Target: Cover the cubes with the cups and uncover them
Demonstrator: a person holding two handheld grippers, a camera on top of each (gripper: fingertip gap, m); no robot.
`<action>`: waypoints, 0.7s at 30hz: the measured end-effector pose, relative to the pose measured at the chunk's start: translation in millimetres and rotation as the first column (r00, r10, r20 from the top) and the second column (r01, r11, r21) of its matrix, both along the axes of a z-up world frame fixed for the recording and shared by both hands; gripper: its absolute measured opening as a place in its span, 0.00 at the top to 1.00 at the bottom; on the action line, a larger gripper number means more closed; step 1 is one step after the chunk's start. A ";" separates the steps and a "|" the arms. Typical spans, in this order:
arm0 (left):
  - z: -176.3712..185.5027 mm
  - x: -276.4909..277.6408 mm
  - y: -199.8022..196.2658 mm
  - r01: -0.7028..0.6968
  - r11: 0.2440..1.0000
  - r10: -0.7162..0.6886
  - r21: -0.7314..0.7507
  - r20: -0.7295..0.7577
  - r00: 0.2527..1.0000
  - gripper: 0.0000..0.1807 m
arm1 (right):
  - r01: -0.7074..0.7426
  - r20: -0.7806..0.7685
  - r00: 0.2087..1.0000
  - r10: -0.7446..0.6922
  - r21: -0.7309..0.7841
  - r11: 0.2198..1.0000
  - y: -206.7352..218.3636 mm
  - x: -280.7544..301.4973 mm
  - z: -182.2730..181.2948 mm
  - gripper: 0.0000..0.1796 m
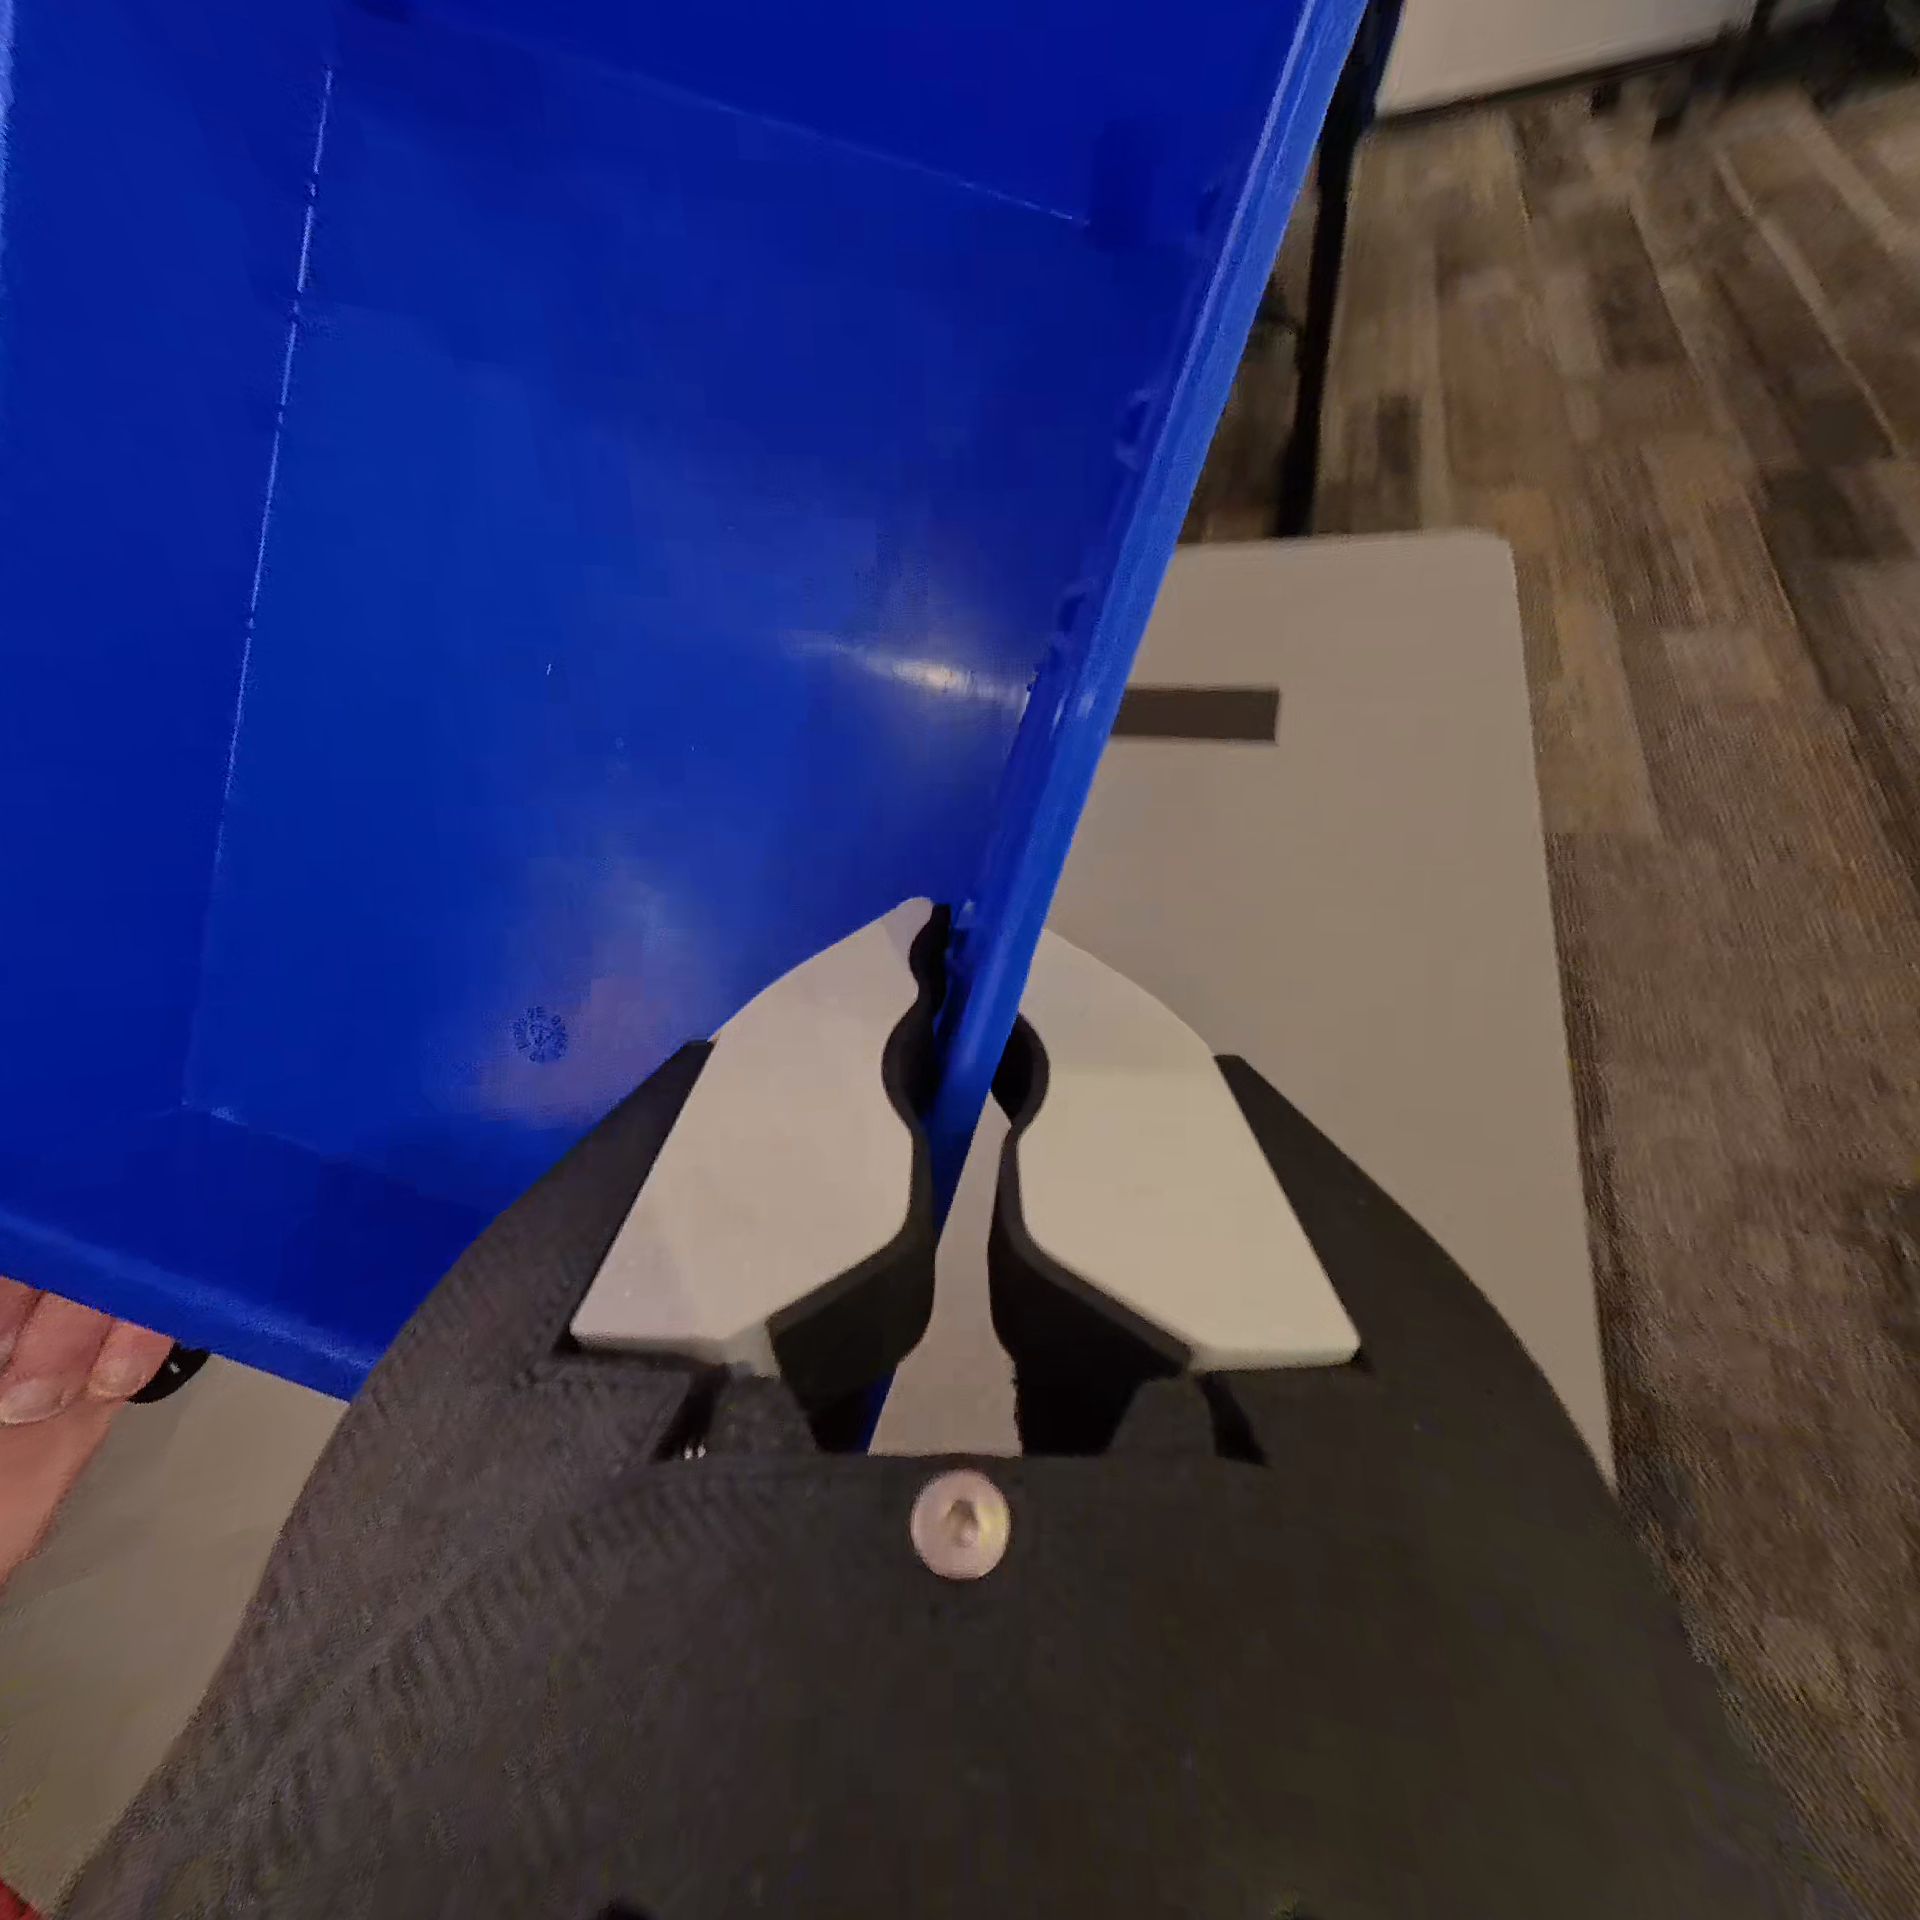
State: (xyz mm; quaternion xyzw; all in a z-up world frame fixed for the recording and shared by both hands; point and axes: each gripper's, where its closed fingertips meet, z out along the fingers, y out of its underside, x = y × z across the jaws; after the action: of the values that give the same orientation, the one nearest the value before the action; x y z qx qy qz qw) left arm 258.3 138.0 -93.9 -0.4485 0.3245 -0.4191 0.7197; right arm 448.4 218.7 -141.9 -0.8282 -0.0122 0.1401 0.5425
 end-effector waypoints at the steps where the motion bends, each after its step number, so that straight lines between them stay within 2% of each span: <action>1: -12.3 8.2 6.5 0.008 0.999 -0.008 -0.042 -0.013 1.000 0.77 | 0.008 0.013 1.000 -0.008 -0.042 0.999 3.0 8.9 -12.6 0.97; 7: -76.1 45.9 36.1 0.035 0.965 -0.056 -0.262 -0.073 0.996 0.76 | 0.043 0.151 0.988 0.000 -0.284 0.958 24.6 47.7 -71.5 0.97; 11: -110.4 58.8 53.3 0.045 0.913 -0.090 -0.404 -0.092 0.992 0.75 | 0.060 0.236 0.971 0.045 -0.420 0.905 39.9 60.8 -101.5 0.97; 15: -138.3 63.6 68.7 0.015 0.874 -0.094 -0.486 -0.138 0.986 0.75 | 0.065 0.287 0.952 0.111 -0.539 0.840 58.5 65.0 -127.1 0.97; 17: -151.7 65.0 79.8 -0.007 0.831 -0.098 -0.557 -0.158 0.983 0.75 | 0.063 0.292 0.946 0.143 -0.598 0.799 67.9 65.7 -138.9 0.97; 21: -158.8 64.5 103.4 -0.030 0.774 -0.081 -0.633 -0.145 0.986 0.75 | 0.067 0.292 0.939 0.180 -0.671 0.738 87.7 64.8 -157.1 0.97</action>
State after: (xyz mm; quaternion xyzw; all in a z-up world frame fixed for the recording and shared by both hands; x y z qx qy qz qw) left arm 322.8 241.4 -252.7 -0.6925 0.2289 -0.4752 0.4921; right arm 513.2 306.4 -299.0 -0.9781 -0.0793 0.0074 0.1923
